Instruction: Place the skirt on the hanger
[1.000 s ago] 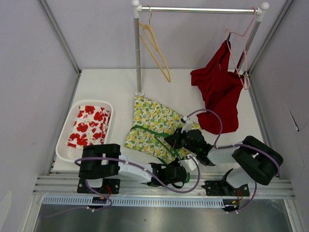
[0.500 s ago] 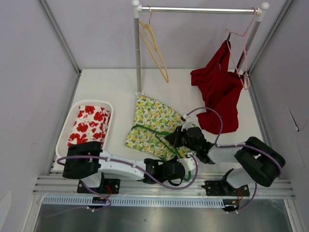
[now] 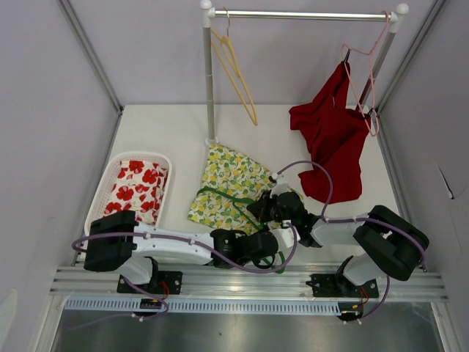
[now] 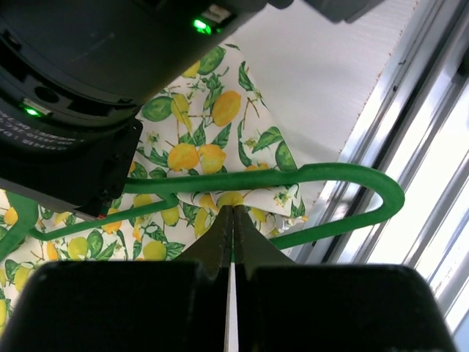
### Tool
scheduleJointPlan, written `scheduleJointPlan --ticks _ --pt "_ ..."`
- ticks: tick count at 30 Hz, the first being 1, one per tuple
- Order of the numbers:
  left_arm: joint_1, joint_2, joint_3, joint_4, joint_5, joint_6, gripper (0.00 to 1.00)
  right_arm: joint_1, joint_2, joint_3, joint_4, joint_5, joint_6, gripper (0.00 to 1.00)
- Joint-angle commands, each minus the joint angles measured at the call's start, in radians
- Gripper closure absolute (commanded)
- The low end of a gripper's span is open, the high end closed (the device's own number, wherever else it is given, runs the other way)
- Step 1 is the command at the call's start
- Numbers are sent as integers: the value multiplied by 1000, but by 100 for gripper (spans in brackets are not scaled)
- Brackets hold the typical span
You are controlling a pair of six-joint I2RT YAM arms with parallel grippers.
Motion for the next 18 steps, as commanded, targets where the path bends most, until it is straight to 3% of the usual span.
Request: scheduleJointPlan --ticks 1,7,18 --pt "9 -44 33 -9 62 32 100 1 39 -18 -221 88 -84 100" --pt "28 -131 -12 -13 56 -14 100 -3 52 -21 -215 82 -83 100" --pt "124 -188 120 -110 75 1 100 4 72 0 -225 74 -93 100"
